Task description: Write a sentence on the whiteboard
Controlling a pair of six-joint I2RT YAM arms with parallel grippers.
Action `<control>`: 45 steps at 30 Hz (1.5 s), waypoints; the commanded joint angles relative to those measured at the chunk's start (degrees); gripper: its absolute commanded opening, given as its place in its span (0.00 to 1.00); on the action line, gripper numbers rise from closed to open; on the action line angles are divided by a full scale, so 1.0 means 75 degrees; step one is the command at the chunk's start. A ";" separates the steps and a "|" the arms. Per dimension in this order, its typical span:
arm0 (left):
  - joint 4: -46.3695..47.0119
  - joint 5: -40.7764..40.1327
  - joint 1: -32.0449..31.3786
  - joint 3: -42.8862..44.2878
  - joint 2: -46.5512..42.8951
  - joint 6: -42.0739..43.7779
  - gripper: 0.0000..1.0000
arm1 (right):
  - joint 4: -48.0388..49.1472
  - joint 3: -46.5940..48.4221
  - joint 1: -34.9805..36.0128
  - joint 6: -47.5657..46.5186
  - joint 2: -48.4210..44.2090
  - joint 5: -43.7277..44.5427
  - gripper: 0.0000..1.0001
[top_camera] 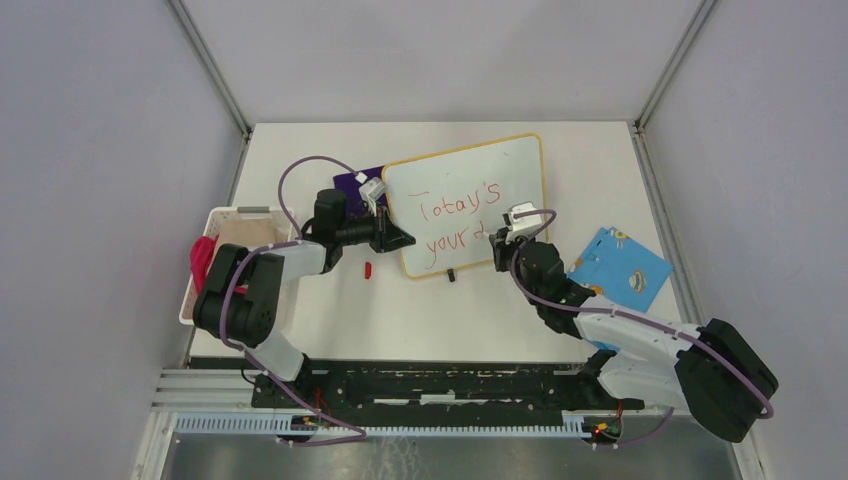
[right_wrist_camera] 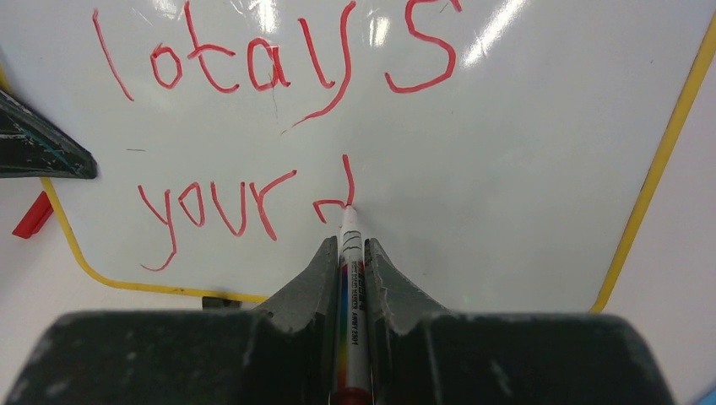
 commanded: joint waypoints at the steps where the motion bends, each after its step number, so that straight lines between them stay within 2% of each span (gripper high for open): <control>1: -0.1063 -0.1353 -0.0209 -0.0126 0.0447 0.0921 0.02 | 0.0132 -0.0144 -0.0032 0.0146 -0.0161 -0.0102 0.00; 24: -0.1110 -0.1381 -0.0244 -0.0114 0.0442 0.0950 0.02 | 0.0051 -0.0092 -0.0031 0.0231 -0.0583 -0.0413 0.00; 45: -0.1133 -0.1384 -0.0244 -0.0119 0.0448 0.0966 0.02 | 0.0179 0.0286 0.0014 0.0223 -0.0056 -0.0498 0.00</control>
